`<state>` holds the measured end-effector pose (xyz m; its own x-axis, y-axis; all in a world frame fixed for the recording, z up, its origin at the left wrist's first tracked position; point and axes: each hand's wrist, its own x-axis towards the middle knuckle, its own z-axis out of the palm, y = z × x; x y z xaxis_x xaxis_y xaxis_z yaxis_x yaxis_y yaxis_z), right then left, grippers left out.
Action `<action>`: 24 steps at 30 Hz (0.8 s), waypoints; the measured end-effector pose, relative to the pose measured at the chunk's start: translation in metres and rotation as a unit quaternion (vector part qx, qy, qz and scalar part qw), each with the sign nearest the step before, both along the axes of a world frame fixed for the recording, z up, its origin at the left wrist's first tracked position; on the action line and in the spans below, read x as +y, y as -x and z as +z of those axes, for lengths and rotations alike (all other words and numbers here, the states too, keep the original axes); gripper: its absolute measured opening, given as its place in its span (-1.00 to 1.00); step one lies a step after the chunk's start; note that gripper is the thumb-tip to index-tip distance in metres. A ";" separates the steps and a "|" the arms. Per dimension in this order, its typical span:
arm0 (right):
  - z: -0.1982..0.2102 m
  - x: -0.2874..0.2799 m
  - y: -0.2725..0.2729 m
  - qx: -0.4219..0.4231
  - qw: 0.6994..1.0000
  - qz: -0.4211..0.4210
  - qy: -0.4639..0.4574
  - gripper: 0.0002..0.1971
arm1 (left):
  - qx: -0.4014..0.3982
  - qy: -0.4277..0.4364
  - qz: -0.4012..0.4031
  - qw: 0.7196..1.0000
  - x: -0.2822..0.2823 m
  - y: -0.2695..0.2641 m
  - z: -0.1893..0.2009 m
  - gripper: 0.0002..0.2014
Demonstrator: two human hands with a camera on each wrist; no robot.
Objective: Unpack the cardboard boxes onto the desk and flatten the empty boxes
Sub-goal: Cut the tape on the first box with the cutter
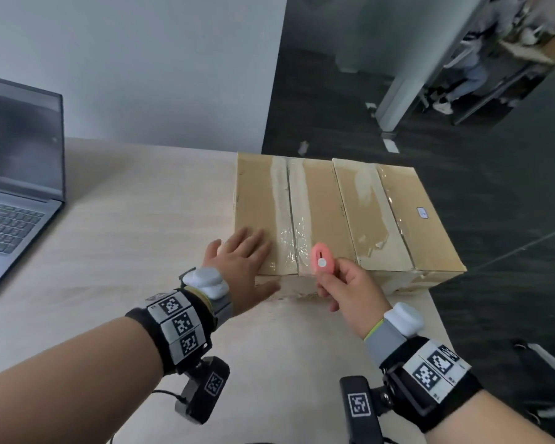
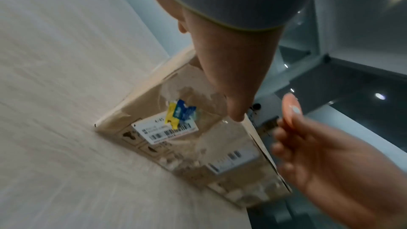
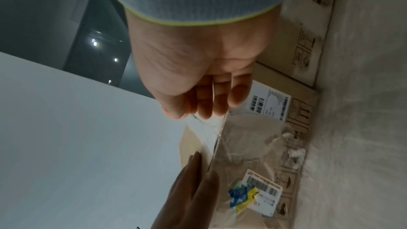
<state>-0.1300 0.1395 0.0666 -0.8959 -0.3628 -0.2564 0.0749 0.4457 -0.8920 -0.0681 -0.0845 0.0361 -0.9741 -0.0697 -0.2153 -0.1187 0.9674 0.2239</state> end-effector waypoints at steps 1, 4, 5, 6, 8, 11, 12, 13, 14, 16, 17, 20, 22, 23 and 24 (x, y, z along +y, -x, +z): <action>0.001 0.000 0.004 0.022 1.000 -0.006 -0.008 -0.81 | 0.001 0.013 -0.011 1.000 0.003 -0.006 0.002 -0.12; 0.006 -0.005 0.014 0.072 0.997 -0.029 -0.021 -0.79 | 0.009 0.050 -0.028 0.998 0.010 -0.023 0.012 -0.13; 0.007 -0.007 0.019 0.076 0.996 -0.034 -0.027 -0.76 | 0.004 0.065 -0.037 0.997 0.013 -0.027 0.018 -0.17; 0.009 -0.011 0.022 0.080 0.996 -0.031 -0.034 -0.73 | 0.000 0.083 -0.051 0.995 0.014 -0.031 0.022 -0.22; 0.012 -0.017 0.027 0.090 0.994 -0.025 -0.056 -0.63 | 0.001 0.084 -0.081 0.993 0.017 -0.034 0.032 -0.43; 0.006 -0.020 0.030 0.103 0.990 0.002 -0.097 -0.59 | 0.000 -0.085 -0.040 0.996 0.010 -0.020 0.041 -0.51; 0.003 -0.020 0.028 0.108 0.987 0.018 -0.114 -0.62 | 0.003 -0.128 -0.008 0.992 0.003 -0.011 0.042 -0.49; 0.000 -0.018 0.025 0.124 0.983 0.043 -0.126 -0.68 | 0.024 -0.142 0.025 0.989 -0.007 0.000 0.041 -0.49; -0.004 -0.016 0.020 0.156 0.975 0.080 -0.139 -0.69 | 0.052 -0.131 0.057 0.988 -0.018 0.012 0.039 -0.50; -0.008 -0.012 0.011 0.233 0.945 0.145 -0.178 -0.62 | 0.053 -0.084 0.119 0.988 -0.041 0.037 0.036 -0.40; -0.008 -0.012 0.009 0.250 0.938 0.156 -0.185 -0.63 | 0.025 -0.069 0.144 0.987 -0.054 0.049 0.035 -0.26; -0.004 -0.011 0.008 0.192 0.961 0.115 -0.163 -0.85 | -0.054 -0.045 0.200 0.977 -0.083 0.081 0.034 0.18; 0.001 -0.009 0.012 0.151 0.973 0.085 -0.154 -0.73 | -0.072 -0.036 0.221 0.972 -0.093 0.094 0.030 0.44; 0.003 -0.009 0.012 0.131 0.977 0.081 -0.146 -0.70 | -0.082 -0.027 0.219 0.972 -0.095 0.095 0.029 0.48; 0.005 -0.009 0.011 0.111 0.982 0.078 -0.134 -0.67 | -0.090 -0.015 0.213 0.973 -0.094 0.093 0.029 0.44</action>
